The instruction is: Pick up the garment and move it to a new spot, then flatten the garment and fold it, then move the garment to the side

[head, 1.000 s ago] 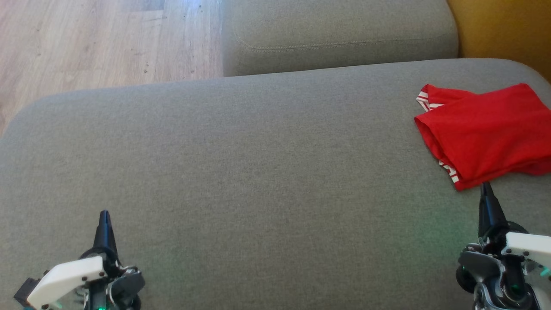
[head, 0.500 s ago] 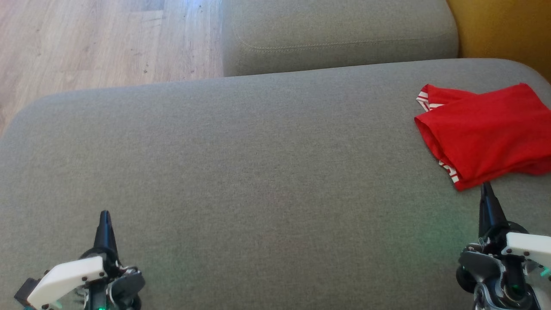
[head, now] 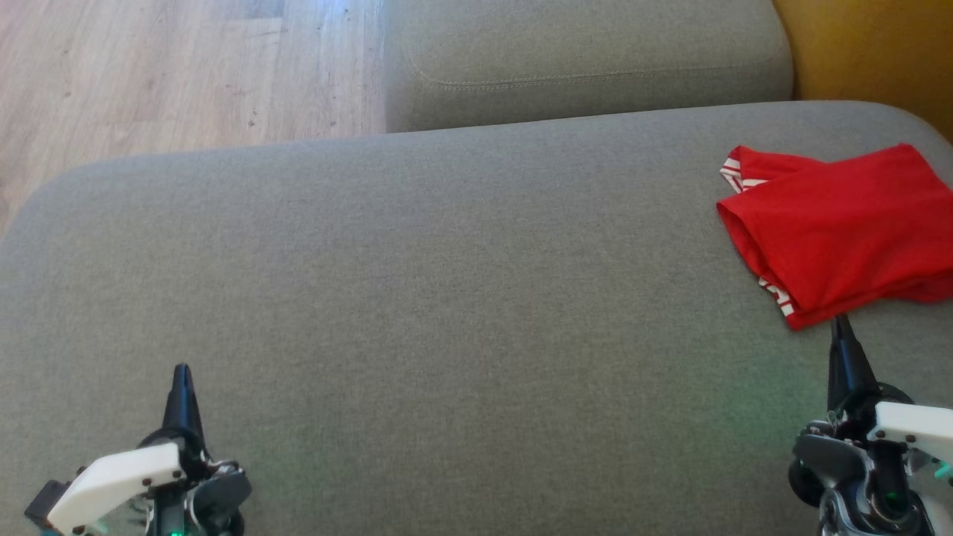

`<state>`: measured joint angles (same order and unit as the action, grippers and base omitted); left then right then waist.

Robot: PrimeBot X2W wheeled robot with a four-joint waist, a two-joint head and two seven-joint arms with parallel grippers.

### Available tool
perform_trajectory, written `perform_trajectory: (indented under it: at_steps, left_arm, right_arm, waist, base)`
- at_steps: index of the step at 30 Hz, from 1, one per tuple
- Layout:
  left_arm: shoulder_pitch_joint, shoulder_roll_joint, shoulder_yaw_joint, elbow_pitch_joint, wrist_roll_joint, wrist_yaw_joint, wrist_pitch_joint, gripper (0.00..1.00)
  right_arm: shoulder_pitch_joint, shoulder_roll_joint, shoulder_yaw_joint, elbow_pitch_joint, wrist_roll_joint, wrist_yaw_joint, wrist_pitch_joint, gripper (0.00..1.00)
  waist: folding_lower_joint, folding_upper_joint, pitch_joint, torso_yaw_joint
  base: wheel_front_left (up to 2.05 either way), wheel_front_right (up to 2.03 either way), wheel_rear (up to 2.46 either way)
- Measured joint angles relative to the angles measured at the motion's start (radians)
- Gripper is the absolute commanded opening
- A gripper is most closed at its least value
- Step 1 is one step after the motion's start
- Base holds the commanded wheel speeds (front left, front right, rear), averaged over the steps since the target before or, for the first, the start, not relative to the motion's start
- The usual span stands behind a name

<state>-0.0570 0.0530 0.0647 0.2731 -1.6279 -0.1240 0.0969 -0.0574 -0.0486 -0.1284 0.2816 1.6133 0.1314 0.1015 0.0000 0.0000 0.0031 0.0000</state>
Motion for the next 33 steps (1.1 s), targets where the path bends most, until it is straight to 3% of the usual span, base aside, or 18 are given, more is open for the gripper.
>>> perform_trajectory:
  at_steps: [33]
  left_arm:
    - [0.000, -0.002, 0.002, 0.000, 0.001, 0.000, 0.003, 0.00]
  right_arm:
    - [0.000, 0.001, -0.003, 0.000, 0.000, 0.000, 0.005, 0.00]
  waist:
    - [0.0000, 0.0000, 0.000, 0.000]
  base:
    - [0.00, 0.00, 0.00]
